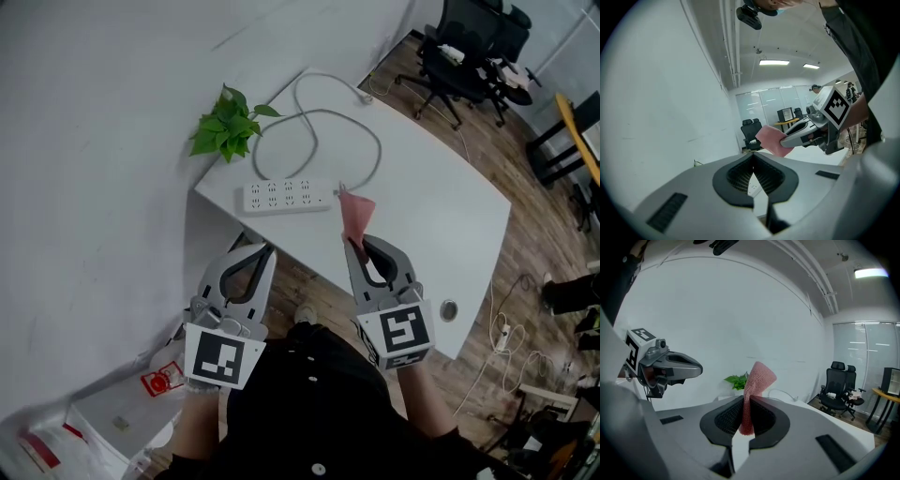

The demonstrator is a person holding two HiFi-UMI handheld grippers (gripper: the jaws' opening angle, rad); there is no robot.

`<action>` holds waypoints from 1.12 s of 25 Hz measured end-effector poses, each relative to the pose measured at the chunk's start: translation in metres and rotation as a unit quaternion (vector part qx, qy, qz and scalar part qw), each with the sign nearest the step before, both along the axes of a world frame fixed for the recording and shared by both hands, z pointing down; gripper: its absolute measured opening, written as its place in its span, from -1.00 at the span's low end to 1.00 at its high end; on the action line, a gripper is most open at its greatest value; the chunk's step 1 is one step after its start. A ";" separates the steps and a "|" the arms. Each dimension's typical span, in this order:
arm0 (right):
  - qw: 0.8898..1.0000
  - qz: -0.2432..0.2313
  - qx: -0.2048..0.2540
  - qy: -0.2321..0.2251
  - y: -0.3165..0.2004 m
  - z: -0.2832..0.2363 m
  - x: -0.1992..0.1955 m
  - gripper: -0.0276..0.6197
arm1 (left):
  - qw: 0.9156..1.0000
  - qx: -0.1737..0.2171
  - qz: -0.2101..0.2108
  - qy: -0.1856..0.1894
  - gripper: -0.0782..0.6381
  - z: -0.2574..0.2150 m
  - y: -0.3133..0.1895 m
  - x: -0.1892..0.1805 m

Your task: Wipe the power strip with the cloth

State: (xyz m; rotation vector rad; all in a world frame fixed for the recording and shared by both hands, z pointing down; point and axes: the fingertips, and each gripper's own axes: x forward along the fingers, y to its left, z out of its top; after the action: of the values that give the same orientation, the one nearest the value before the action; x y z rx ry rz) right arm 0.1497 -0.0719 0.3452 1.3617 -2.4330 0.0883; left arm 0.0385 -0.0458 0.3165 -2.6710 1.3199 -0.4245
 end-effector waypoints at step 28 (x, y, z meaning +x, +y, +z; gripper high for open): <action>1.000 0.013 -0.014 0.006 -0.051 0.004 0.016 -0.76 | 1.000 0.003 -0.010 -0.006 -0.74 -0.009 -0.050 0.004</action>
State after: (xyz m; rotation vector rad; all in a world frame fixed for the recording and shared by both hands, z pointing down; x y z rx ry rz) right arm 0.1660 -0.1231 0.3491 1.3766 -2.3957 0.1195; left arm 0.0422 -0.0954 0.3072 -2.6492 1.3434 -0.4369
